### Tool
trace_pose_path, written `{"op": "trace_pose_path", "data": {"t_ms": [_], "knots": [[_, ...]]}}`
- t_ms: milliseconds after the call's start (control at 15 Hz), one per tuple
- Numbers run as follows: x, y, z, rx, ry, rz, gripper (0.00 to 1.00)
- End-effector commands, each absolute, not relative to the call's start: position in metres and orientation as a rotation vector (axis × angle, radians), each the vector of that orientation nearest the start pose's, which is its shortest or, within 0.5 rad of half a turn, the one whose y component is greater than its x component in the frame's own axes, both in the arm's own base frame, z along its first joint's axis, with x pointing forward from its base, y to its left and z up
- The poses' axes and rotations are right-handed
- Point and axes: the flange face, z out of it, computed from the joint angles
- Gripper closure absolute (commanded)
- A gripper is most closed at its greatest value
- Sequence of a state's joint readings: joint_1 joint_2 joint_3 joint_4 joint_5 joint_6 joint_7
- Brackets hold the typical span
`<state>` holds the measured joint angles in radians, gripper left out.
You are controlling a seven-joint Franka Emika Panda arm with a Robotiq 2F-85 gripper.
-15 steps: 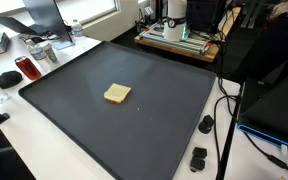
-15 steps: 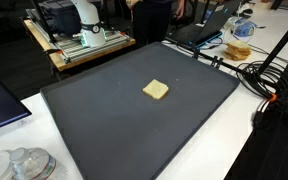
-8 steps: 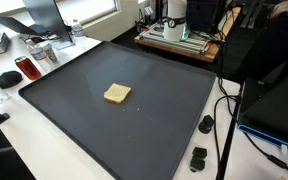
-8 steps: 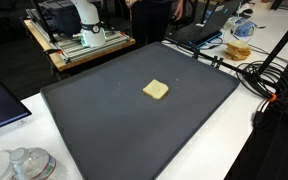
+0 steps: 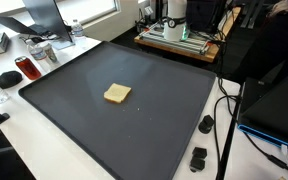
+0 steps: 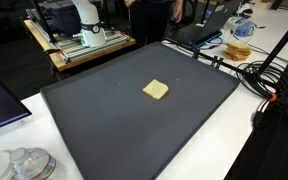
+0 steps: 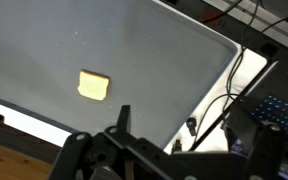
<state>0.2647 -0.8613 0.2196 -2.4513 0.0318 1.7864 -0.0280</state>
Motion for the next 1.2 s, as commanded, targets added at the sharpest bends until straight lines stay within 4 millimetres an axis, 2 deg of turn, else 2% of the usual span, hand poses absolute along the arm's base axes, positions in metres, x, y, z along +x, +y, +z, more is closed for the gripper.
{"op": "trace_pose_path", "data": {"t_ms": [0,267,467,533,600,733,867,1000,1133], "knots": [[0.262,0.197,0.588,-2.96,-0.927,-0.376,0.0],[0.258,0.221,0.583,-2.823,-1.118,-0.385,0.0],[0.262,0.225,0.578,-2.784,-1.19,-0.375,0.0],[0.265,0.224,0.577,-2.781,-1.205,-0.371,0.18],[0.268,0.222,0.576,-2.777,-1.223,-0.364,0.17],[0.271,0.221,0.573,-2.773,-1.241,-0.349,0.4],[0.273,0.221,0.571,-2.772,-1.252,-0.335,0.56],[0.274,0.22,0.57,-2.771,-1.262,-0.326,0.69],[0.275,0.22,0.569,-2.768,-1.271,-0.322,0.72]]}}
